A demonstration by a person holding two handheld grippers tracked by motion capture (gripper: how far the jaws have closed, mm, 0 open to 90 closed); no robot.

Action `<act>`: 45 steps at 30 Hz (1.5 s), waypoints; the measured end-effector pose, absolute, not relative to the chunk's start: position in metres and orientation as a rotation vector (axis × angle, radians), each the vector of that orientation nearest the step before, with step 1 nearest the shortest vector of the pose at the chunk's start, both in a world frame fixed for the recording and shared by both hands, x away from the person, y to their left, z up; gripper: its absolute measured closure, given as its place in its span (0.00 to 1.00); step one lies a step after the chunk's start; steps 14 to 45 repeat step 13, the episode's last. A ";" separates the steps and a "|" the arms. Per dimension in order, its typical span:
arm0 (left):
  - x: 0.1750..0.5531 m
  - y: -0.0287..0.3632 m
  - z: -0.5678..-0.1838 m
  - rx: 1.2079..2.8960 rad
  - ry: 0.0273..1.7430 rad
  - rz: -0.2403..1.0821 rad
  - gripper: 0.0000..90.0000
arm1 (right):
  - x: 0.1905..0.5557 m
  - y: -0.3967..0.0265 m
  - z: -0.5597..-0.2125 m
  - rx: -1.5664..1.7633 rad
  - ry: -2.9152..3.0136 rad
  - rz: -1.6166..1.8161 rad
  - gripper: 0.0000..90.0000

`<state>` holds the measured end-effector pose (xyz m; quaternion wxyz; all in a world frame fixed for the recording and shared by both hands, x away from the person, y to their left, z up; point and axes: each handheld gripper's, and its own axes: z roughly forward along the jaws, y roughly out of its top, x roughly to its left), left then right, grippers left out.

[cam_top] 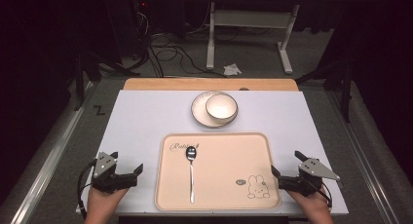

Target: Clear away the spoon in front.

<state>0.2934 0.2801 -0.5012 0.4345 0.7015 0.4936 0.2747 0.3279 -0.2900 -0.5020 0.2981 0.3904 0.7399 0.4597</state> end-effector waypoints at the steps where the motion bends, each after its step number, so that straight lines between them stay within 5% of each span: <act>1: 0.293 0.280 -0.501 1.742 1.229 0.684 0.01 | 0.328 -0.290 -0.502 1.041 1.964 1.221 0.01; 45: 0.293 0.280 -0.502 1.745 1.237 0.677 0.02 | 0.328 -0.290 -0.502 1.034 1.963 1.224 0.01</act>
